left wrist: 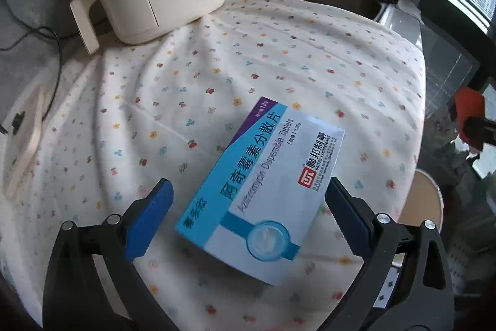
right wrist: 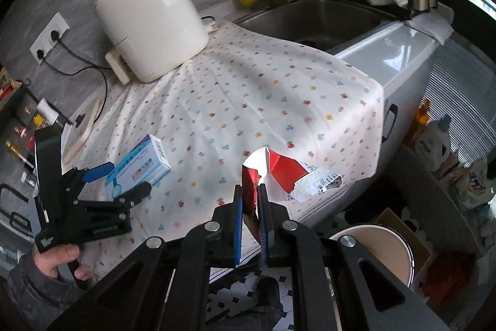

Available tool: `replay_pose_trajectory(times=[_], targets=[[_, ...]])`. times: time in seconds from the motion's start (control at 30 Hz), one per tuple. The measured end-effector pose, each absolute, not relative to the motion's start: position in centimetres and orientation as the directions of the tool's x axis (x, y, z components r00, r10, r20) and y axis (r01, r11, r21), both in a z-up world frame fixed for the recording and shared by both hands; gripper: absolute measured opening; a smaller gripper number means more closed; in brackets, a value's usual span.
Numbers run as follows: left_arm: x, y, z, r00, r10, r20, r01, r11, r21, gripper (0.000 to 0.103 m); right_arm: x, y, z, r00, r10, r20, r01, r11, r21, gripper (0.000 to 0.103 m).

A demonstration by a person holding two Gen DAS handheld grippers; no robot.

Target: Collect trash

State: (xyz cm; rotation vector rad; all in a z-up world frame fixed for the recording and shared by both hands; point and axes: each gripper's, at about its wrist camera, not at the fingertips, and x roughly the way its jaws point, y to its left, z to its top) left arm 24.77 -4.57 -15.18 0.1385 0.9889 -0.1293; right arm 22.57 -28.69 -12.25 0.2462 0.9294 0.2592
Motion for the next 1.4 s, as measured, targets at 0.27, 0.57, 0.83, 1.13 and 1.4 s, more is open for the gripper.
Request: replay_pose_trajectory(times=[0.27,0.57,0.83,1.13,1.4], targets=[[25.2,-3.8,-14.8,0.554,-0.096,-0.827,0.111,0.993,-0.041,0.065,20.7,-31.4,-13.0,0.57,0.284,-0.771,-0.046,0.948,0.315,0.01],[22.6,-7.4,-12.2,0.615,-0.116,-0.78,0.111,0.992,-0.059,0.065,17.4,-35.0,-14.1,0.557,0.26,-0.789,-0.004,0.951,0.311,0.01],[19.4,-12.2,-10.5,0.633,-0.184,-0.752,0.162,0.981,-0.104,0.065,13.9,-38.2,-14.4,0.551,0.25,-0.796,0.006,0.953,0.304,0.054],[15.4,-17.8,-10.3,0.622,-0.26,-0.739,0.225,0.963,-0.149,0.065,9.9,-42.5,-13.8,0.574,0.221,-0.789,0.027,0.957,0.288,0.079],[12.0,-22.9,-10.1,0.603,-0.326,-0.728,0.292,0.94,-0.179,0.065,6.3,-45.8,-12.0,0.619,0.19,-0.762,0.033,0.963,0.267,0.091]])
